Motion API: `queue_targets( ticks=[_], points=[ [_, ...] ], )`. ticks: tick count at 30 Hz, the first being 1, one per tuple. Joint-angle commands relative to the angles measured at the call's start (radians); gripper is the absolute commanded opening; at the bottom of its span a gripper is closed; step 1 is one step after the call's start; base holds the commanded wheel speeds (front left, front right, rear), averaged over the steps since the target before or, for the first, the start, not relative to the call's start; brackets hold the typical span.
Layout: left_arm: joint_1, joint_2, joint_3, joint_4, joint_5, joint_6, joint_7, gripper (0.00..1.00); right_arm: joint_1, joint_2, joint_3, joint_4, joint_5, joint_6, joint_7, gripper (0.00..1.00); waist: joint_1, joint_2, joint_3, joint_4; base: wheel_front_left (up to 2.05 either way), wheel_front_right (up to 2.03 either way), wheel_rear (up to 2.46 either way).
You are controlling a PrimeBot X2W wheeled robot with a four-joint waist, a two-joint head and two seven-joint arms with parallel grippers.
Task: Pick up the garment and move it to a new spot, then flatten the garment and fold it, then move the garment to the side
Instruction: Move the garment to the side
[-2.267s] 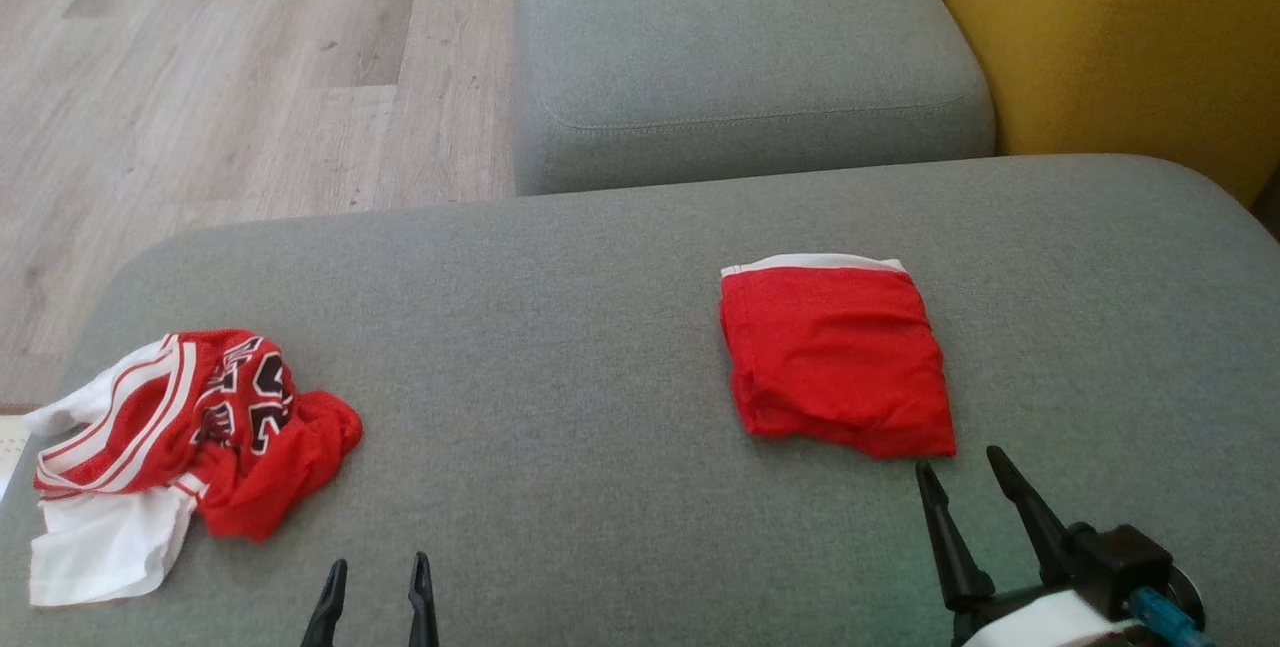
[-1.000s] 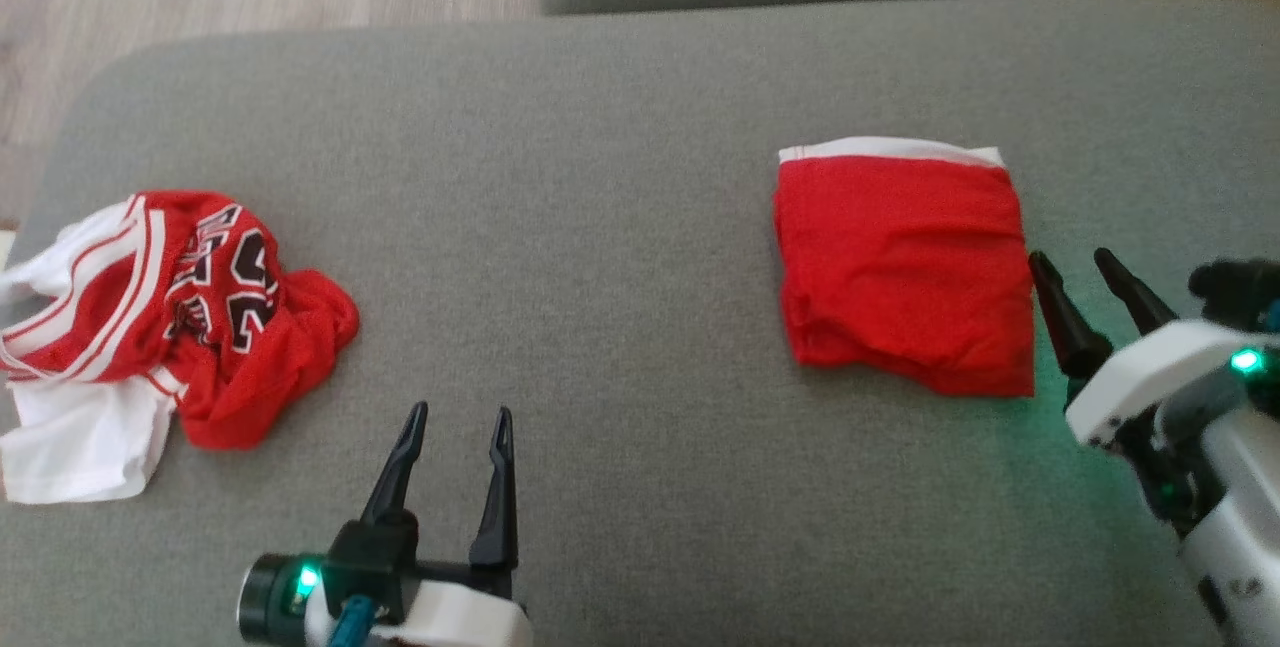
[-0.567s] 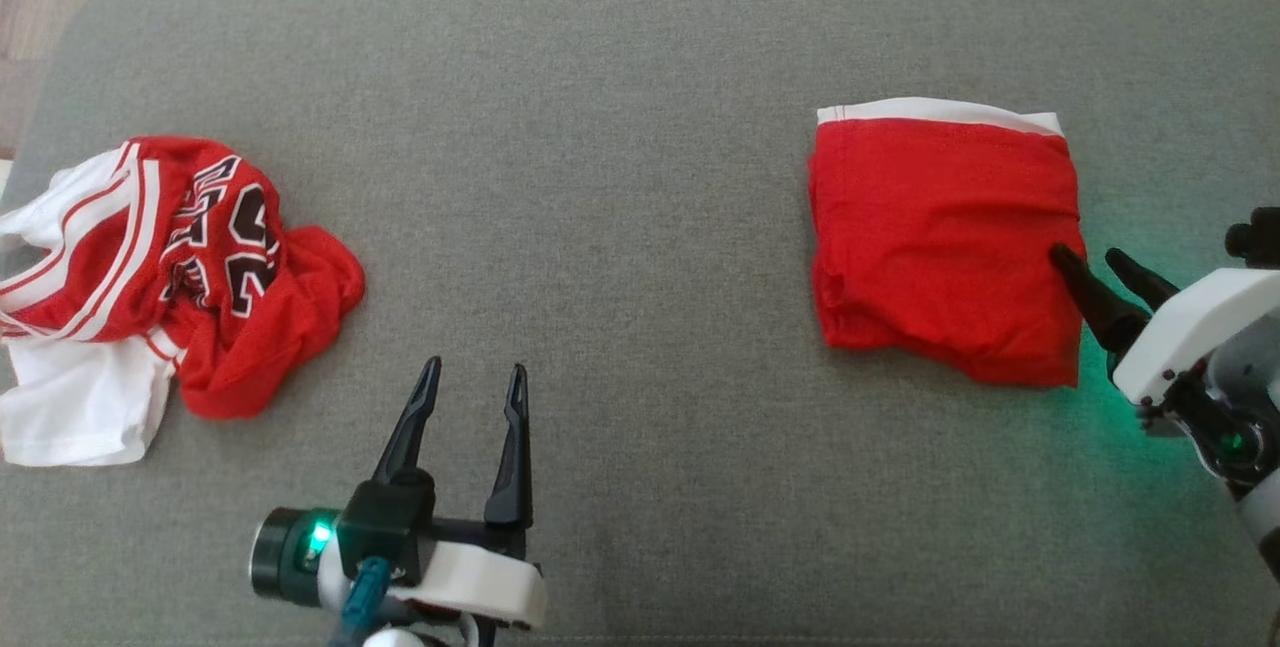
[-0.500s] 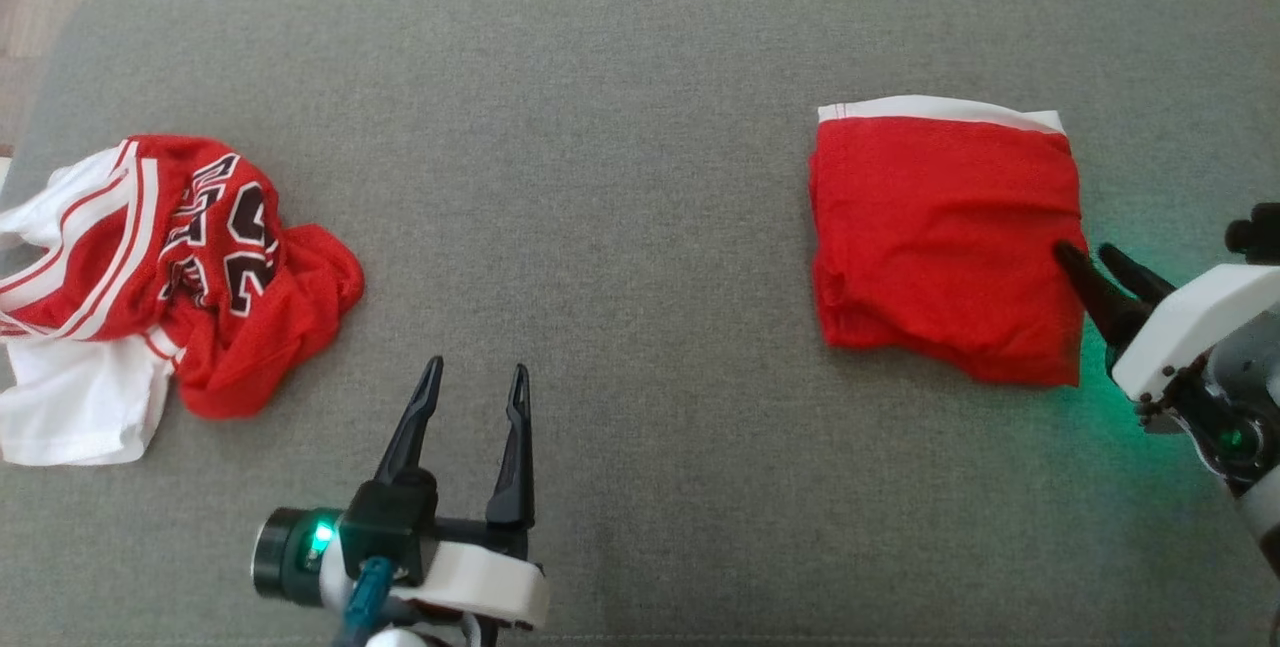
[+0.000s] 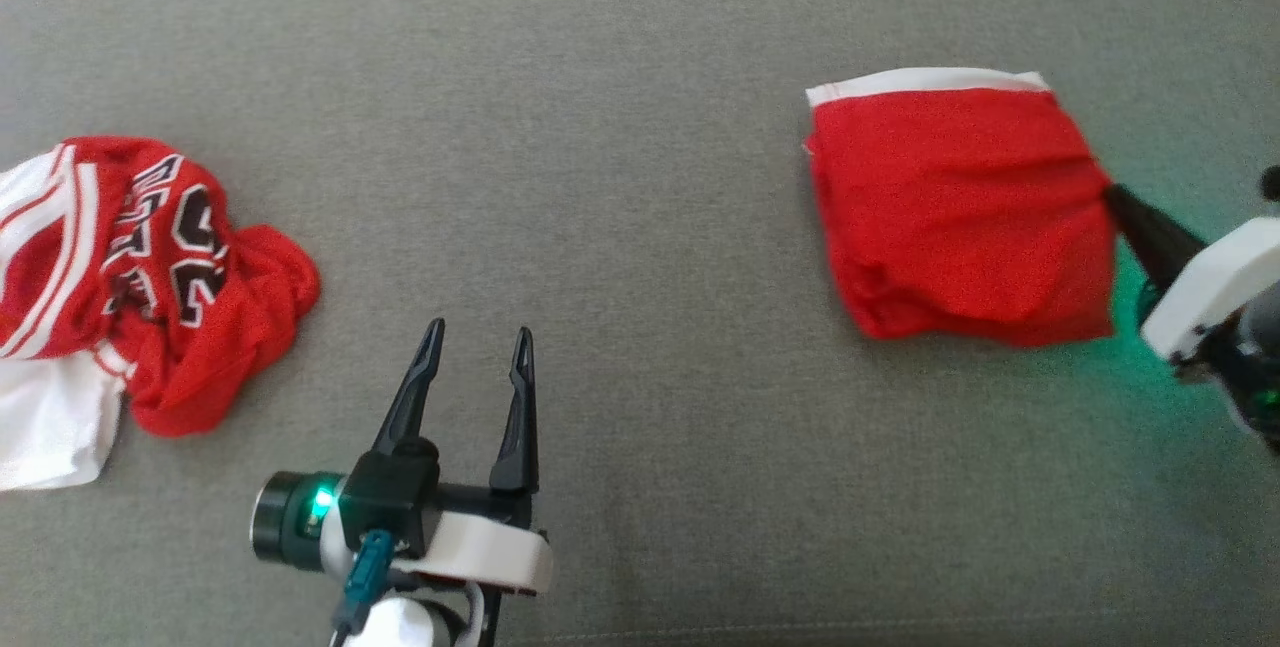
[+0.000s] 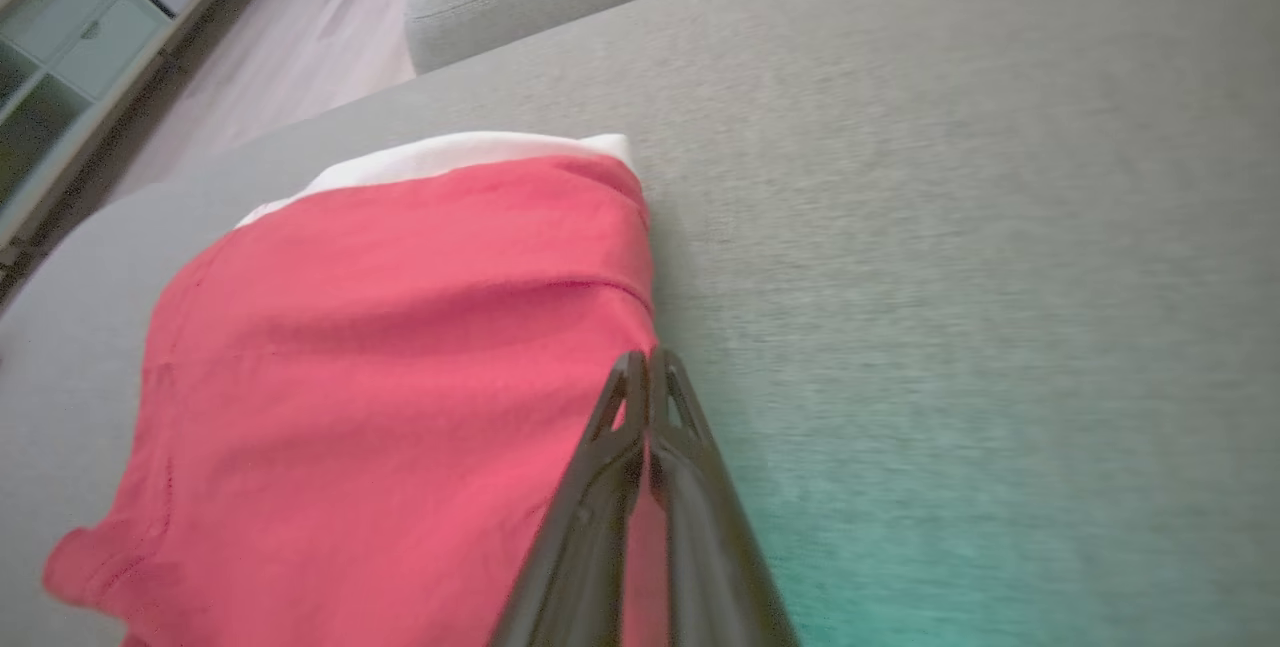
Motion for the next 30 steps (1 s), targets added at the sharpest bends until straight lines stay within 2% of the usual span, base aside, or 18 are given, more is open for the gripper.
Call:
queue_targets(
  ticks=[1, 8, 14, 27, 30],
  points=[
    [-0.037, -0.002, 0.028, -0.04, 0.01, 0.0, -0.012, 1.0, -0.02, -0.058, 0.008, -0.007, -0.006, 0.007, -0.023, 0.0, 0.0, 0.0, 0.016, -0.019, 0.0, 0.0, 0.0],
    [-0.091, -0.002, 0.014, -0.071, 0.015, -0.004, -0.012, 1.0, -0.113, -0.184, 0.033, 0.034, -0.055, 0.007, -0.067, 0.0, 0.0, 0.0, 0.099, -0.085, 0.0, 0.0, 0.0],
    [-0.184, -0.002, -0.024, -0.108, 0.032, -0.009, -0.012, 1.0, -0.207, -0.284, 0.005, 0.107, -0.106, 0.007, -0.101, 0.0, 0.0, 0.0, 0.2, -0.146, 0.0, 0.0, 0.0],
    [-0.303, 0.002, -0.056, -0.157, 0.067, -0.013, -0.012, 1.0, -0.302, -0.38, -0.085, 0.196, -0.123, 0.007, -0.144, 0.0, 0.0, 0.0, 0.329, -0.191, 0.0, 0.0, 0.0],
    [-0.314, 0.003, -0.058, -0.152, 0.066, -0.012, -0.012, 1.0, -0.319, -0.382, -0.1, 0.223, -0.137, 0.007, -0.14, 0.0, 0.0, 0.0, 0.338, -0.19, 0.0, 0.0, 0.0]
  ],
)
